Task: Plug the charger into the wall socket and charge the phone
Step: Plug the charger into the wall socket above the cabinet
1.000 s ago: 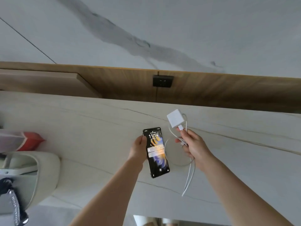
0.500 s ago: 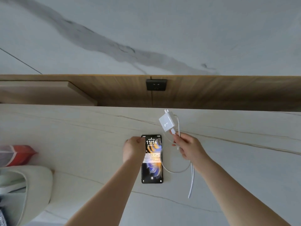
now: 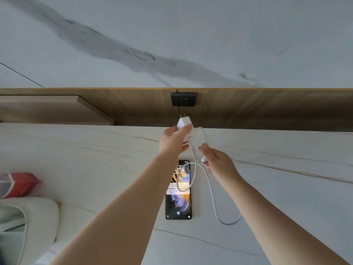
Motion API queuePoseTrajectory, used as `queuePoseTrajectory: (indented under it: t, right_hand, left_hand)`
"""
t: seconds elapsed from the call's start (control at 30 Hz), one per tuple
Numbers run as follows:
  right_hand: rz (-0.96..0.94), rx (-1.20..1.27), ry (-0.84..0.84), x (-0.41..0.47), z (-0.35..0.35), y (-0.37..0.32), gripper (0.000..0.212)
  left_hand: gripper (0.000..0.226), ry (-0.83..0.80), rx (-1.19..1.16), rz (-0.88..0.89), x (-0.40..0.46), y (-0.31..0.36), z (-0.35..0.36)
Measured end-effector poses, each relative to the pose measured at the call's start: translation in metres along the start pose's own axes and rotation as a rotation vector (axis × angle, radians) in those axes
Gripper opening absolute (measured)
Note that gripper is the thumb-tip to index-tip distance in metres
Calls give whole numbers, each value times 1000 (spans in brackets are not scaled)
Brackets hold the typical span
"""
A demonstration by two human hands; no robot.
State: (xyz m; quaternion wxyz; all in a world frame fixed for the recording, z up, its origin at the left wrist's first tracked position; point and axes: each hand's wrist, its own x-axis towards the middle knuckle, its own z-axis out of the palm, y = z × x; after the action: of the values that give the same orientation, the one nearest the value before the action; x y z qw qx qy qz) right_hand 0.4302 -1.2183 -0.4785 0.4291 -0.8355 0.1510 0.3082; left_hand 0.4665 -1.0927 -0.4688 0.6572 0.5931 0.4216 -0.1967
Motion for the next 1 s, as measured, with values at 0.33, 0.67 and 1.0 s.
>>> queuePoseTrajectory:
  t: [0.33,0.67,1.0]
  right_hand:
    - [-168,-100,223,-3,-19,-23,47]
    - [-147,330,-119,10,-5,-53,38]
    - [-44,327,120,63,15,-63,56]
  left_hand:
    - [35,-164,-356,-125,-12,5,-17]
    - [43,-77,-154,-36,-12,14,-18]
    - [15,-99,45,-74,5,-10,-16]
